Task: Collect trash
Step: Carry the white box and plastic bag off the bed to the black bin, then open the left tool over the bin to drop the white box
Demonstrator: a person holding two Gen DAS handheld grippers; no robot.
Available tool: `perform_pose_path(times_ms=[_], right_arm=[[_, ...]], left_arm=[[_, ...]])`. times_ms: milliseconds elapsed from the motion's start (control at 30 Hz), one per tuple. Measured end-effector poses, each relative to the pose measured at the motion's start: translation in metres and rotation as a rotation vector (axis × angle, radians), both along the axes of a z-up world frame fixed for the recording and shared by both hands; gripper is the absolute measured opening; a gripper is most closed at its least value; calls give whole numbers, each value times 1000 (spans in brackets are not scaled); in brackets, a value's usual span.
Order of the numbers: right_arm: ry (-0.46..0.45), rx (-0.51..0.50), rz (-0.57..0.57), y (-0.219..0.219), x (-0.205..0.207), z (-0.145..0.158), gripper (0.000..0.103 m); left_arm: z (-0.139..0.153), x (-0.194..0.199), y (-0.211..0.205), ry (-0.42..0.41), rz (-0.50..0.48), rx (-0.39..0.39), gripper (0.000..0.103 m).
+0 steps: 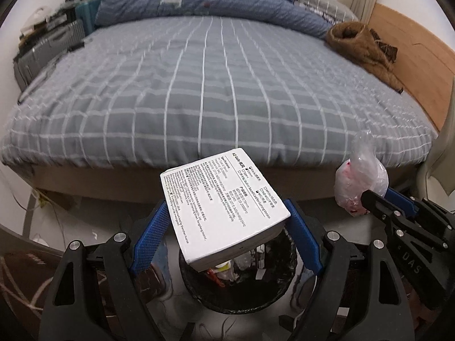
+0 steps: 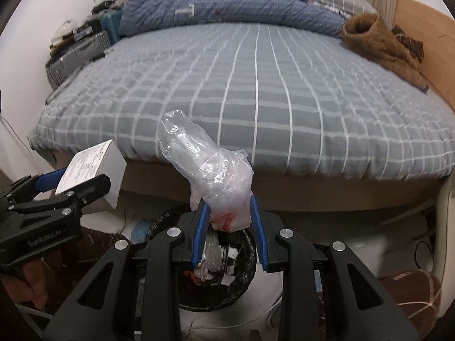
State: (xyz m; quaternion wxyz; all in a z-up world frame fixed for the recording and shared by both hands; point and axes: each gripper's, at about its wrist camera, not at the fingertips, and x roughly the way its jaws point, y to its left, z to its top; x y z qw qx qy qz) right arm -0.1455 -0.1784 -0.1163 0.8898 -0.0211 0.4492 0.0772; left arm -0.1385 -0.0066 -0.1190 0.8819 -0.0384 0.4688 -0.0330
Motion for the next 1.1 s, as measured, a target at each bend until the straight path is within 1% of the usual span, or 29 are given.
perform_pose_path(times_ms=[133, 233, 400, 533, 667, 833, 900, 933, 967, 1100], right_arm=[[64, -3, 3, -2, 11, -31, 28], [92, -4, 1, -2, 20, -44, 28], [126, -11, 8, -2, 34, -61, 28], [140, -28, 9, -8, 38, -69, 28], [155, -32, -13, -19, 40, -75, 28], [174, -30, -26, -24, 40, -82, 28], [173, -33, -19, -22, 40, -83, 28], [171, -33, -13, -21, 39, -82, 28], [170, -34, -9, -20, 39, -83, 28], [176, -31, 2, -9, 42, -85, 28]], left_arm=[[-26, 12, 0, 46, 4, 5, 79], [-43, 22, -3, 82, -1, 11, 79], [-66, 36, -13, 127, -20, 11, 79], [-82, 47, -25, 166, -40, 5, 79], [-94, 51, -38, 194, -72, 2, 80], [-103, 52, -45, 214, -98, 1, 81], [-102, 55, -43, 202, -86, 16, 86], [-100, 55, -41, 187, -78, 31, 93], [-98, 52, -40, 176, -71, 41, 95], [-95, 48, -33, 163, -53, 49, 97]])
